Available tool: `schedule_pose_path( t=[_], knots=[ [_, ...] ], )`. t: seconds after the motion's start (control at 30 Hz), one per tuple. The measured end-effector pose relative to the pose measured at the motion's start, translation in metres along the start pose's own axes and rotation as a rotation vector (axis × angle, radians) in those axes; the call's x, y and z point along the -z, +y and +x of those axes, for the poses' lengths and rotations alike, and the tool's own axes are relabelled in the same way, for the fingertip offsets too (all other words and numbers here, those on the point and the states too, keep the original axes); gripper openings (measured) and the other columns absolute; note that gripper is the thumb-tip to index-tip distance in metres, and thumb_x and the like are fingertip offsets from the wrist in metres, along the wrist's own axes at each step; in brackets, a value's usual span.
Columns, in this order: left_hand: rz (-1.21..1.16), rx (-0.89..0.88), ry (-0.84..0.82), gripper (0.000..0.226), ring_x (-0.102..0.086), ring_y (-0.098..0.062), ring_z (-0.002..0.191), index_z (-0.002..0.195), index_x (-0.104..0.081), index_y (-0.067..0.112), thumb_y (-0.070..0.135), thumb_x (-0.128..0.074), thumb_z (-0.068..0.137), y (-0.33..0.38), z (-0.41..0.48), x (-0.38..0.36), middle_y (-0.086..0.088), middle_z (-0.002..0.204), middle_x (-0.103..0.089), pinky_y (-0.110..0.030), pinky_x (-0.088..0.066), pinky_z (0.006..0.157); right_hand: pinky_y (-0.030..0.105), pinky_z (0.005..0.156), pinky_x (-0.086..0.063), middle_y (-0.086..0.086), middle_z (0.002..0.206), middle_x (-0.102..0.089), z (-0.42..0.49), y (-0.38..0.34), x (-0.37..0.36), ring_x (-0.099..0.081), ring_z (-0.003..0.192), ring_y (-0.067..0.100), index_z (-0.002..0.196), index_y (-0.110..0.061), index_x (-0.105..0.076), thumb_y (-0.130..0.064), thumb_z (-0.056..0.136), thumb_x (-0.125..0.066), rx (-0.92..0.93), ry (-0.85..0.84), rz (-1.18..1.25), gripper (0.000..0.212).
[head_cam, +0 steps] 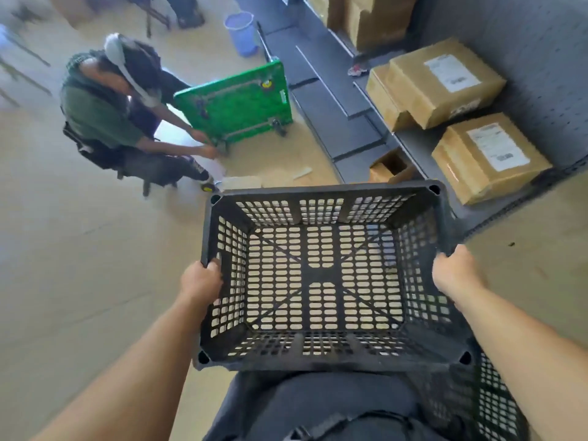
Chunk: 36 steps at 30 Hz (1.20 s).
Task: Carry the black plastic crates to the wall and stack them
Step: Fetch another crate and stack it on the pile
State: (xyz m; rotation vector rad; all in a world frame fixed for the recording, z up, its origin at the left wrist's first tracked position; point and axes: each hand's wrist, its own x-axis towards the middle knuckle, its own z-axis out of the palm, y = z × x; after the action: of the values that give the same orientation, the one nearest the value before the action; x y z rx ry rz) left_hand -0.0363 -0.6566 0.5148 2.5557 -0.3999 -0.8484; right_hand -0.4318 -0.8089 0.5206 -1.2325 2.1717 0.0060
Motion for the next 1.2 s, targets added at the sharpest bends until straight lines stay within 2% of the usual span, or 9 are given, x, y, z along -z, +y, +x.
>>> schedule_pose_path(
  t=[0.1,0.2,0.27,0.4,0.57,0.67,0.77,0.9,1.2],
  knots=[
    [-0.136,0.105,0.059,0.038,-0.067,-0.035,0.081,0.106,-0.063,-0.001,0.035,-0.050,0.104,-0.055,-0.013,0.026,-0.019,0.094,-0.070,-0.037,-0.049,0.064,0.051,0.102,-0.043,0.029,0.144,-0.048,-0.025,-0.024,-0.014,-0.048,0.127,0.049,0.143,0.001,-0.041,-0.023,0.104,-0.043,0.120,-0.046,-0.026,0.045],
    [-0.185,0.203,0.129,0.038,-0.066,-0.033,0.078,0.102,-0.063,0.003,0.038,-0.049,0.103,-0.108,-0.032,0.056,-0.017,0.091,-0.070,-0.037,-0.050,0.065,0.044,0.087,-0.042,0.027,0.140,-0.052,-0.064,-0.051,-0.028,-0.051,0.124,0.046,0.141,-0.001,-0.042,-0.022,0.105,-0.042,0.254,-0.059,-0.110,0.041],
    [-0.223,0.266,0.161,0.038,-0.066,-0.034,0.078,0.101,-0.062,0.004,0.039,-0.048,0.103,-0.147,-0.043,0.079,-0.016,0.089,-0.069,-0.037,-0.049,0.063,0.045,0.090,-0.043,0.026,0.143,-0.050,-0.095,-0.070,-0.042,-0.050,0.126,0.045,0.144,-0.002,-0.039,-0.022,0.106,-0.041,0.341,-0.089,-0.146,0.043],
    [-0.413,0.381,0.223,0.041,-0.071,-0.042,0.084,0.098,-0.062,0.005,0.044,-0.049,0.096,-0.250,-0.052,0.120,-0.022,0.093,-0.072,-0.052,-0.060,0.073,0.045,0.093,-0.043,0.026,0.139,-0.052,-0.166,-0.105,-0.082,-0.051,0.124,0.045,0.139,-0.002,-0.042,-0.022,0.106,-0.041,0.538,-0.127,-0.218,0.039],
    [-0.560,0.512,0.371,0.034,-0.064,-0.026,0.071,0.097,-0.063,0.006,0.036,-0.050,0.104,-0.345,-0.111,0.177,-0.011,0.084,-0.069,-0.034,-0.048,0.061,0.044,0.087,-0.043,0.024,0.129,-0.057,-0.271,-0.134,-0.142,-0.055,0.116,0.043,0.130,-0.003,-0.047,-0.022,0.104,-0.041,0.742,-0.168,-0.293,0.033],
    [-0.639,0.577,0.443,0.035,-0.063,-0.025,0.069,0.094,-0.065,0.005,0.035,-0.050,0.105,-0.407,-0.143,0.207,-0.011,0.081,-0.068,-0.037,-0.051,0.066,0.048,0.095,-0.046,0.023,0.128,-0.058,-0.334,-0.146,-0.178,-0.056,0.115,0.043,0.126,-0.004,-0.049,-0.023,0.103,-0.042,0.855,-0.216,-0.326,0.031],
    [-0.683,0.658,0.526,0.036,-0.064,-0.027,0.069,0.093,-0.066,0.003,0.034,-0.051,0.104,-0.461,-0.174,0.234,-0.012,0.079,-0.069,-0.044,-0.056,0.075,0.042,0.085,-0.043,0.024,0.123,-0.059,-0.396,-0.155,-0.211,-0.057,0.110,0.042,0.125,-0.003,-0.050,-0.020,0.103,-0.043,0.975,-0.273,-0.375,0.028],
    [-0.730,0.761,0.627,0.038,-0.064,-0.027,0.070,0.091,-0.067,0.004,0.036,-0.051,0.104,-0.517,-0.211,0.260,-0.013,0.083,-0.070,-0.039,-0.052,0.066,0.038,0.078,-0.039,0.025,0.121,-0.059,-0.467,-0.165,-0.251,-0.054,0.098,0.037,0.126,-0.001,-0.048,-0.019,0.104,-0.042,1.114,-0.304,-0.457,0.029],
    [-0.842,0.992,0.782,0.040,-0.066,-0.027,0.071,0.096,-0.069,0.001,0.036,-0.050,0.104,-0.606,-0.267,0.284,-0.012,0.084,-0.072,-0.039,-0.054,0.070,0.038,0.074,-0.044,0.025,0.117,-0.061,-0.597,-0.193,-0.352,-0.054,0.088,0.035,0.124,0.001,-0.048,-0.018,0.104,-0.042,1.428,-0.415,-0.640,0.028]
  ],
)
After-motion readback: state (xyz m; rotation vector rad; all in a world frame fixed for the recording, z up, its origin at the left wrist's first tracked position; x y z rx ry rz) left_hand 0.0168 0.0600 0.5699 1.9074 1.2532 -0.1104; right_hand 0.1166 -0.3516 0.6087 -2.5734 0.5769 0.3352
